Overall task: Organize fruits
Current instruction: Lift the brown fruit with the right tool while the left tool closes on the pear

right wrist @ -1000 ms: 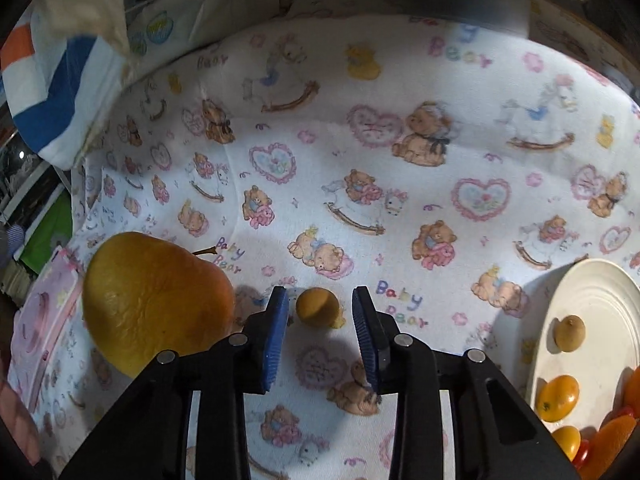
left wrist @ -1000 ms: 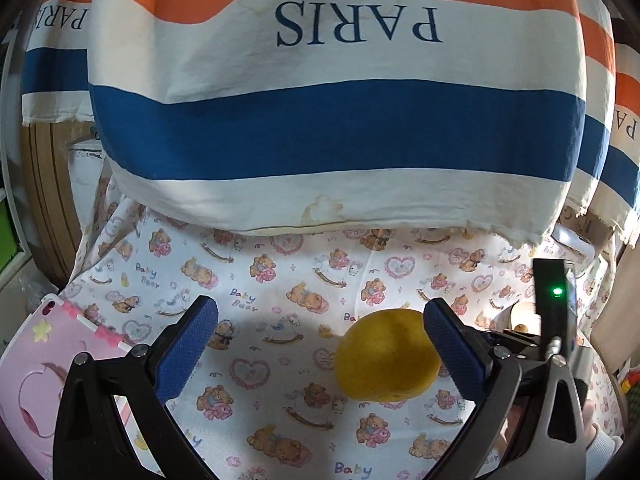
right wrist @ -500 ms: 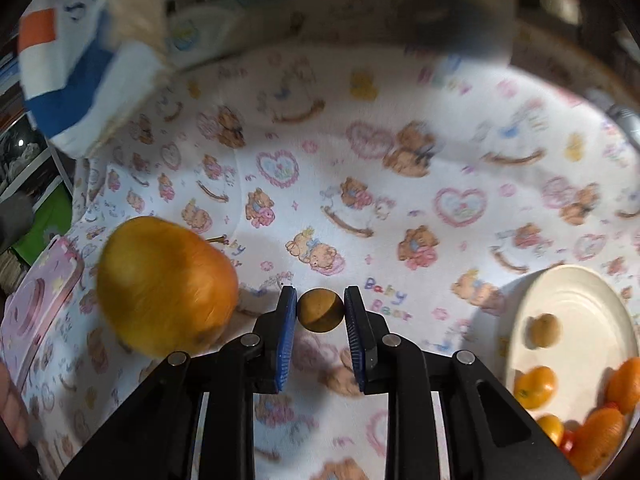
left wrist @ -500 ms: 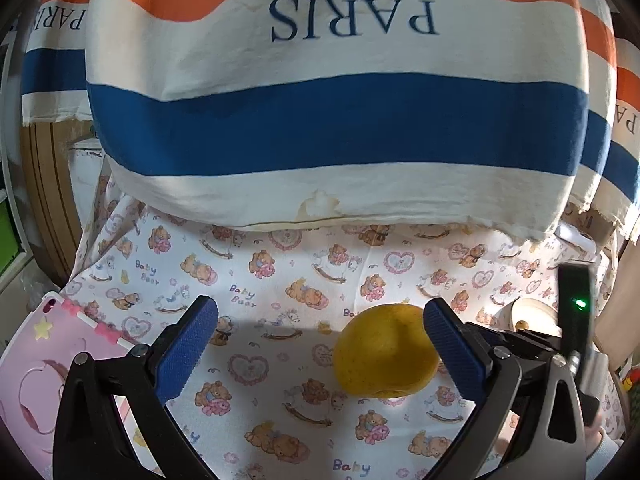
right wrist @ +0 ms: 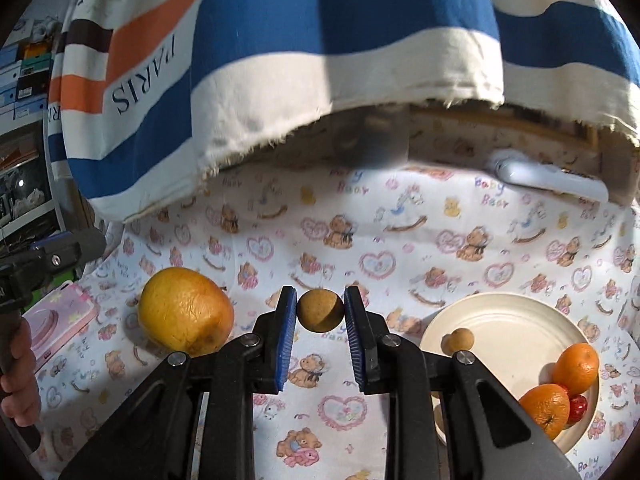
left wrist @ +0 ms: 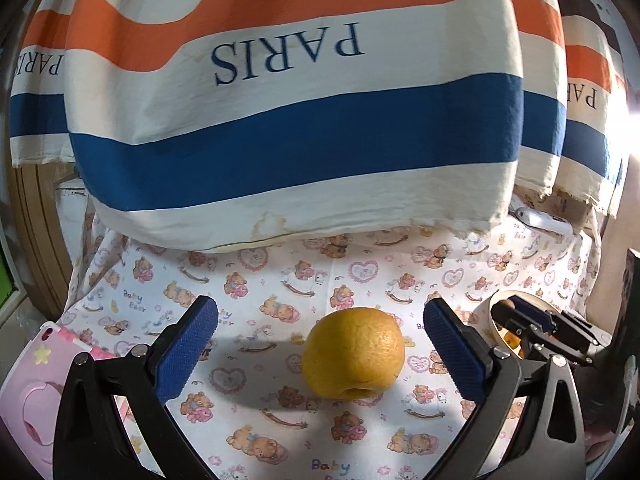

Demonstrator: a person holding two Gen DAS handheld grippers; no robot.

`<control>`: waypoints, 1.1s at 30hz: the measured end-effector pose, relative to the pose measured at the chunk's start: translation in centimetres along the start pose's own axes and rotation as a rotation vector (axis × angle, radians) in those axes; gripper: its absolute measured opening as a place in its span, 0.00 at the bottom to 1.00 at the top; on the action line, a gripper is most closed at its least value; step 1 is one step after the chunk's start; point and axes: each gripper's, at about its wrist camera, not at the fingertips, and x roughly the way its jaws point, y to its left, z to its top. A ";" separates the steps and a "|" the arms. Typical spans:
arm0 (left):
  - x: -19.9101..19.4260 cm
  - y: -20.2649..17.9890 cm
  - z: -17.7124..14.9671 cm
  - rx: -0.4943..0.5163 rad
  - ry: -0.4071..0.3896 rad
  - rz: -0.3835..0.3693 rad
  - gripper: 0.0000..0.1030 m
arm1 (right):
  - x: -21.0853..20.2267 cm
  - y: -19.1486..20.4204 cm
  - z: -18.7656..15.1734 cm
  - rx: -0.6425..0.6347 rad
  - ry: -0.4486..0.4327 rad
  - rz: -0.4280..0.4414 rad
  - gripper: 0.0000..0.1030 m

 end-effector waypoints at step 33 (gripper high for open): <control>12.4 -2.1 -2.4 -0.170 0.494 -0.002 0.99 | -2.3 0.6 -0.9 -0.009 -0.149 -0.129 0.25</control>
